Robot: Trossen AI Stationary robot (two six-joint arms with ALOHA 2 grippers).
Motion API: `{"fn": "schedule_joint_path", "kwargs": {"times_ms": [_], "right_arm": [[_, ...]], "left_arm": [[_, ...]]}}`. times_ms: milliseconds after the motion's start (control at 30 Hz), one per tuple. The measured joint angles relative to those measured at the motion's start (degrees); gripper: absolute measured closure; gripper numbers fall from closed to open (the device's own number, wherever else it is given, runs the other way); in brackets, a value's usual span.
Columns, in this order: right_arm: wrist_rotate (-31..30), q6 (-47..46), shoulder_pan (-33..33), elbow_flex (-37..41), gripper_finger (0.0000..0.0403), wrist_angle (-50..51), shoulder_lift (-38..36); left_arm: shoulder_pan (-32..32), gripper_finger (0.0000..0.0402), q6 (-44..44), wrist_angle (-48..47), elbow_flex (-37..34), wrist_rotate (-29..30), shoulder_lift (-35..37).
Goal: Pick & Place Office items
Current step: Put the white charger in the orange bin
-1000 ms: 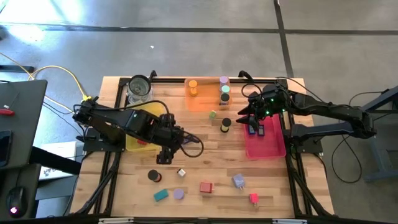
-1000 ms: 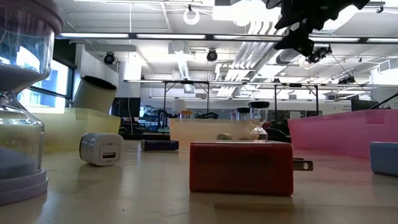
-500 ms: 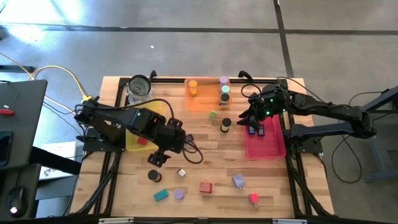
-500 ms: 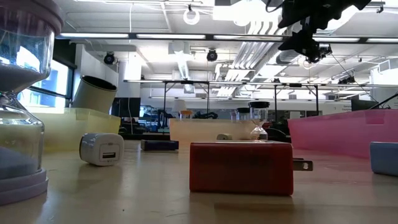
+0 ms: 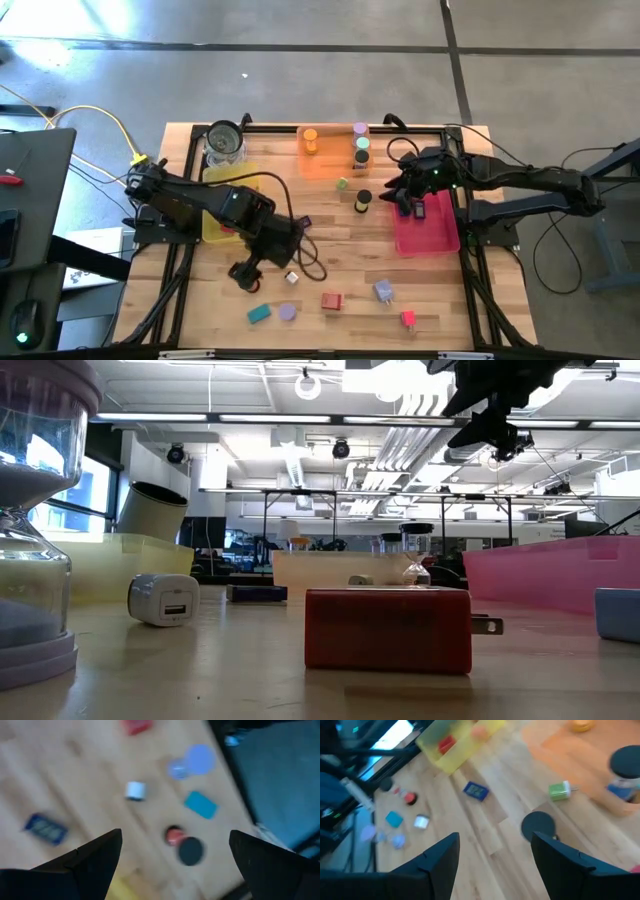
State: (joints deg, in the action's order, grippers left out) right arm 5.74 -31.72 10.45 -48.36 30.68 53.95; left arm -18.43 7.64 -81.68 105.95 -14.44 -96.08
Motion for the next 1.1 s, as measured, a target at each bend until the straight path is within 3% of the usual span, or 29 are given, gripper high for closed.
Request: {"fn": "schedule_joint_path", "kwargs": {"times_ms": [233, 433, 633, 867, 1100], "right_arm": [[-8.63, -5.54, -4.25, 0.0, 0.0168, 0.0, 0.0], [-13.5, -8.87, -7.6, 0.0, 0.0168, 0.0, 0.0], [-14.64, -12.41, -10.23, 0.0, 0.0168, -0.01, 0.0], [-14.73, -16.87, -14.55, 0.0, 0.0168, 0.0, 1.07], [-14.8, -18.41, -18.58, -0.02, 0.0168, -0.07, 4.2]], "left_arm": [[-4.04, 0.0041, -6.13, 1.06, 0.0, -16.38, 0.03], [-6.49, 0.0041, -12.83, 7.36, 0.0, -15.97, 0.03], [-8.29, 0.0041, -13.29, 11.33, 0.0, -9.14, -0.19], [-10.61, 0.0041, -5.07, 5.21, 0.0, 13.5, -0.21], [-9.75, 0.0041, -0.5, 4.93, -2.83, 19.51, -0.22]]}}
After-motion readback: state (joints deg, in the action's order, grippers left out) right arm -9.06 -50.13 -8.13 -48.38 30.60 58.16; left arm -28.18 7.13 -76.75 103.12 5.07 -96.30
